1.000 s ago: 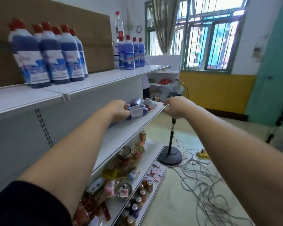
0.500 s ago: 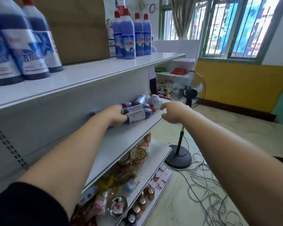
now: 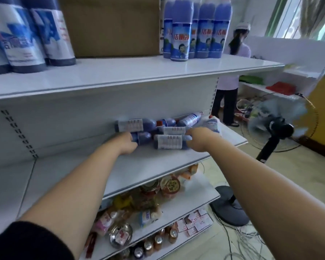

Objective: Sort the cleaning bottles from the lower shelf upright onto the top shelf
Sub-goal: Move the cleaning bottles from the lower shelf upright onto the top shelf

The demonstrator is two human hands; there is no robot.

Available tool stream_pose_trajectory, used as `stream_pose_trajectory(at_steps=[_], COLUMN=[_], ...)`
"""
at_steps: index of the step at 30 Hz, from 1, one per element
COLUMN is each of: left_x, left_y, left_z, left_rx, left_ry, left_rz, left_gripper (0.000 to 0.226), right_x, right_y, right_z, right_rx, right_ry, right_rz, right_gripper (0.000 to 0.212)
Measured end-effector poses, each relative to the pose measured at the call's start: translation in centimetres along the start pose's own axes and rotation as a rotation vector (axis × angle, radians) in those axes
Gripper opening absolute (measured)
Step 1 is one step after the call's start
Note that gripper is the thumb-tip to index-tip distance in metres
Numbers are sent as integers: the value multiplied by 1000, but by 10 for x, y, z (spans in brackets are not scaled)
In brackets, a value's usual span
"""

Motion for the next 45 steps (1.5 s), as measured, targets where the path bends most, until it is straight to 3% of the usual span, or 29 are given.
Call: stream_pose_trajectory(at_steps=[3, 7, 14, 17, 21, 27, 31, 34, 37, 42, 45], left_x=[18, 31, 49, 48, 51, 53, 63, 67, 66, 67, 66], left_y=[10, 31, 79, 93, 108, 109, 97, 89, 77, 63, 59], left_z=[-4, -15, -29, -30, -33, -49, -54, -37, -17, -7, -5], left_rx=[-80, -227, -344, -424, -421, -327, -278, -284, -271, -248, -240], left_ry=[-22, -70, -61, 11, 68, 281, 197, 20, 9, -18, -42], left_rz=[-15, 1, 91, 145, 137, 59, -131, -100, -112, -169, -176], left_gripper=[15, 37, 44, 62, 83, 106, 97, 84, 76, 69, 66], right_x=[12, 30, 45, 46, 50, 56, 58, 57, 55, 49, 50], right_y=[22, 54, 107, 121, 137, 141, 134, 128, 120, 107, 101], right_z=[9, 15, 20, 22, 31, 38, 41, 42, 42, 47, 48], right_rx=[-51, -63, -61, -82, -38, -7, -92, -112, -108, -92, -98], right_ry=[34, 43, -19, -40, -13, 113, 121, 116, 115, 55, 59], right_rz=[-38, -122, -112, -151, -169, -461, -464, -449, -447, -501, -495], right_gripper=[47, 56, 63, 63, 80, 51, 54, 62, 72, 51, 62])
Point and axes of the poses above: each hand's wrist, its own y-axis towards the middle knuckle, its own x-axis out of the palm, z = x × y, the point moved 3 cm from there along y, towards the middle knuckle, and after that the axes turned 12 degrees about y, right-handed, at the moved point
